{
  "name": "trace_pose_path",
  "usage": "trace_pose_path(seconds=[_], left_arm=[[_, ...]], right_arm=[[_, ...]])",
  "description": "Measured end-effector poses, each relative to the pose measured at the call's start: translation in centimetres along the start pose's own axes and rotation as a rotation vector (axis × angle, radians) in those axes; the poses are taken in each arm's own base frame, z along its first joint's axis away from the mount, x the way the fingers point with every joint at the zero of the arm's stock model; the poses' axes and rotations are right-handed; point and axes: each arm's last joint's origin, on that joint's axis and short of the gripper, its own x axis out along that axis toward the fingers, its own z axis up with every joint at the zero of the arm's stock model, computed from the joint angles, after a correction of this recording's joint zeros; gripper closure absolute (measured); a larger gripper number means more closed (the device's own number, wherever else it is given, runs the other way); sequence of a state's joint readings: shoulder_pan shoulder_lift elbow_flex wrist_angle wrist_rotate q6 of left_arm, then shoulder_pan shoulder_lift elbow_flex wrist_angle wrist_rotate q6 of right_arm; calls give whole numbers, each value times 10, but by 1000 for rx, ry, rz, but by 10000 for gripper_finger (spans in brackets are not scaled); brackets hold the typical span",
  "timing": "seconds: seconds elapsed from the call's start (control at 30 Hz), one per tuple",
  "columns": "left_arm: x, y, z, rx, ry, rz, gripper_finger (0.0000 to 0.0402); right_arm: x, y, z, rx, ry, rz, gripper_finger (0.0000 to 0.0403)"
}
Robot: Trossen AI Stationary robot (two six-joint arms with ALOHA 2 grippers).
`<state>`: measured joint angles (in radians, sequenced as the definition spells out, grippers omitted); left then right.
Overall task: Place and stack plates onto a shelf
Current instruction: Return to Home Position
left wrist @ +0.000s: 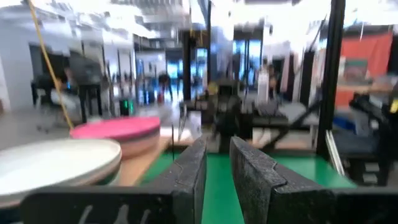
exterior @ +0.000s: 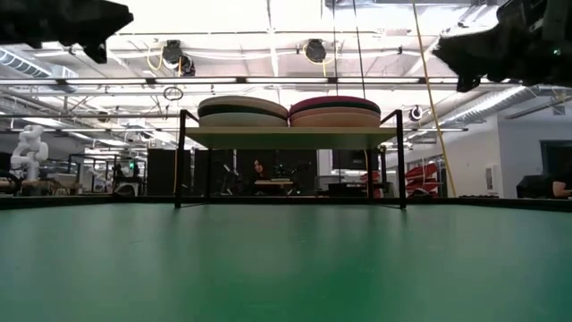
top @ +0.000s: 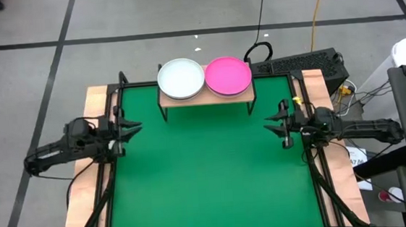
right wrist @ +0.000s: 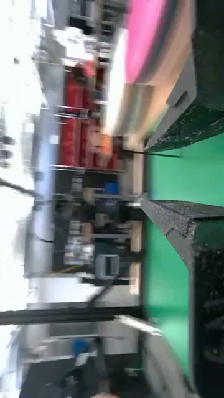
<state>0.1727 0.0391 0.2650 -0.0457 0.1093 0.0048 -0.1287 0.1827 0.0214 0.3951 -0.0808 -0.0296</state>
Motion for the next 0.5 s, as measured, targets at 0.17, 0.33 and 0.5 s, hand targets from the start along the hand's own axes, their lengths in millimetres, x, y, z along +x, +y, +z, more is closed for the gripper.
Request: trace_pose_path(seconds=[0.17, 0.33, 0.5], left_arm=[[8, 0, -32, -29, -50, -14, 324], [9, -1, -51, -68, -127, -36, 324], [9, -4, -50, -90, -135, -68, 324]], right_arm=[[0, 2, -5, -4, 45, 54, 282], [0, 2, -6, -23, 57, 55, 282], [0, 1, -1, -59, 5, 49, 282]])
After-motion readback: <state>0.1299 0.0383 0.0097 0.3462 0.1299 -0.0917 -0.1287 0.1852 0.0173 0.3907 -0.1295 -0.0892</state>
